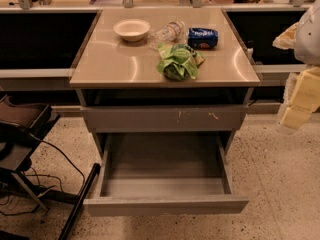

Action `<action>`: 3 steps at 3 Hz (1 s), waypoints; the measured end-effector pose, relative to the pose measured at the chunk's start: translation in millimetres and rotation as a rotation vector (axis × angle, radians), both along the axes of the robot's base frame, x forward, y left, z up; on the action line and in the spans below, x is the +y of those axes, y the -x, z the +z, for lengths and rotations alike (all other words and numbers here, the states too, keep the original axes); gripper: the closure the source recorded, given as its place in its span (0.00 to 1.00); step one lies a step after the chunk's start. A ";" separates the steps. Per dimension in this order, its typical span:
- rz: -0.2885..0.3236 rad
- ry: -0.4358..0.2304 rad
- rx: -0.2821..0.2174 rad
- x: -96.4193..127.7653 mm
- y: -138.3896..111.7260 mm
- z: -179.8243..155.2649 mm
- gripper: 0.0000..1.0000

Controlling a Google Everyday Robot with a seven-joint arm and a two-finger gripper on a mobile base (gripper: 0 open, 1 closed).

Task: Close middle drawer

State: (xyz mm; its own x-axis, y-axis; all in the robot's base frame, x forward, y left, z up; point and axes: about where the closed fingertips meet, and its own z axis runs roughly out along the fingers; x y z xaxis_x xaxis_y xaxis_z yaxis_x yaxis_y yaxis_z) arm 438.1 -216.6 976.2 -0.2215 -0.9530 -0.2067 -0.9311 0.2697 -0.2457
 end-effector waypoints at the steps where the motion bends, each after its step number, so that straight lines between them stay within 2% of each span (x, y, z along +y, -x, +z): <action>1: 0.004 -0.002 -0.006 1.7 2.4 -3.1 0.00; 2: 0.048 -0.034 0.013 10.2 23.3 -34.0 0.00; 3: 0.084 -0.134 0.082 26.9 49.9 -103.6 0.00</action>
Offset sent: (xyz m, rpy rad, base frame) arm -0.0686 0.0120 -0.1290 0.0689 0.1600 0.0967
